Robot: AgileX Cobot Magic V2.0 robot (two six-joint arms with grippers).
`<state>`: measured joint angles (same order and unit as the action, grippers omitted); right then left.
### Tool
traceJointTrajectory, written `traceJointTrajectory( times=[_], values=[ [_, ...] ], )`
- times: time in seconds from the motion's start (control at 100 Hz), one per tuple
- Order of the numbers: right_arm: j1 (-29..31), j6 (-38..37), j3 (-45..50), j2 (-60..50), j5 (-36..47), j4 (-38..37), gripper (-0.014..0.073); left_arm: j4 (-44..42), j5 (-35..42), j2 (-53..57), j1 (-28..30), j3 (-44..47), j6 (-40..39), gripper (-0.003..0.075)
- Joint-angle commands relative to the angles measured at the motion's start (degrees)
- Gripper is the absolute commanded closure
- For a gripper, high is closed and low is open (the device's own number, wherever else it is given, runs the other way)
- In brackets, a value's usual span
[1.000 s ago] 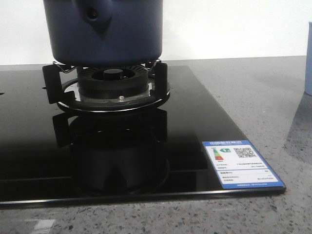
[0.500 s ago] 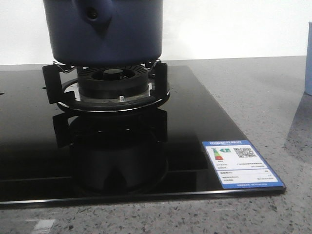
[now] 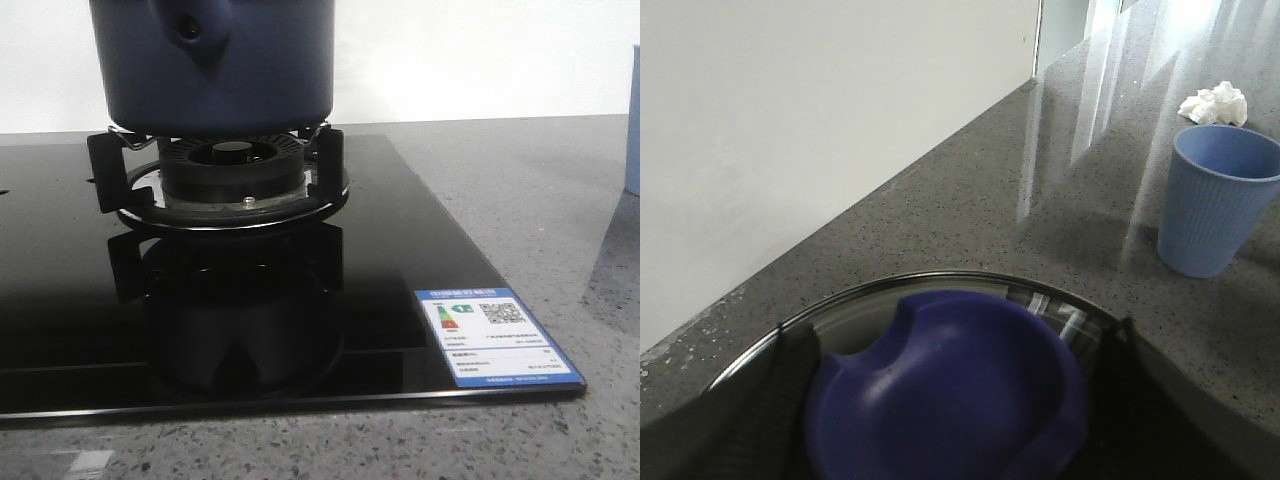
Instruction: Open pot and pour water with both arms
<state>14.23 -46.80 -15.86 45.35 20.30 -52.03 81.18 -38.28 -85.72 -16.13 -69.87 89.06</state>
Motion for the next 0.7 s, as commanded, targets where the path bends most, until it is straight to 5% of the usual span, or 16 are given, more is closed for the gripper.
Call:
traceJointTrajectory(
  times=[0.0, 0.2, 0.37, 0.5, 0.65, 0.69],
  values=[
    [0.0, 0.1, -1.4, -0.4, 2.7, 0.3, -0.0018, 3.3, -1.6, 2.5, -0.4, -2.1, -0.1, 0.012],
    [-0.1, -1.6, -1.4, -0.5, 6.6, 0.3, -0.0015, 3.3, -1.5, 7.0, 1.0, -2.1, -0.1, 0.0121],
    [-0.1, -4.6, -1.9, -1.9, 10.5, 0.3, 0.0034, 3.4, 0.1, 14.8, 7.8, -2.1, -1.1, 0.0158],
    [-0.1, -5.3, -4.4, -3.8, 14.5, 0.3, 0.0246, 3.4, 3.6, 20.8, 14.6, -2.1, -2.0, 0.035],
    [-0.1, -5.3, -9.7, -4.5, 21.0, 0.3, 0.0654, 3.5, 7.4, 25.8, 21.3, -2.1, -4.0, 0.0693],
    [-0.1, -5.3, -11.8, -4.5, 19.9, 0.3, 0.0659, 3.5, 8.6, 26.8, 22.2, -2.1, -4.6, 0.0739]
  ],
)
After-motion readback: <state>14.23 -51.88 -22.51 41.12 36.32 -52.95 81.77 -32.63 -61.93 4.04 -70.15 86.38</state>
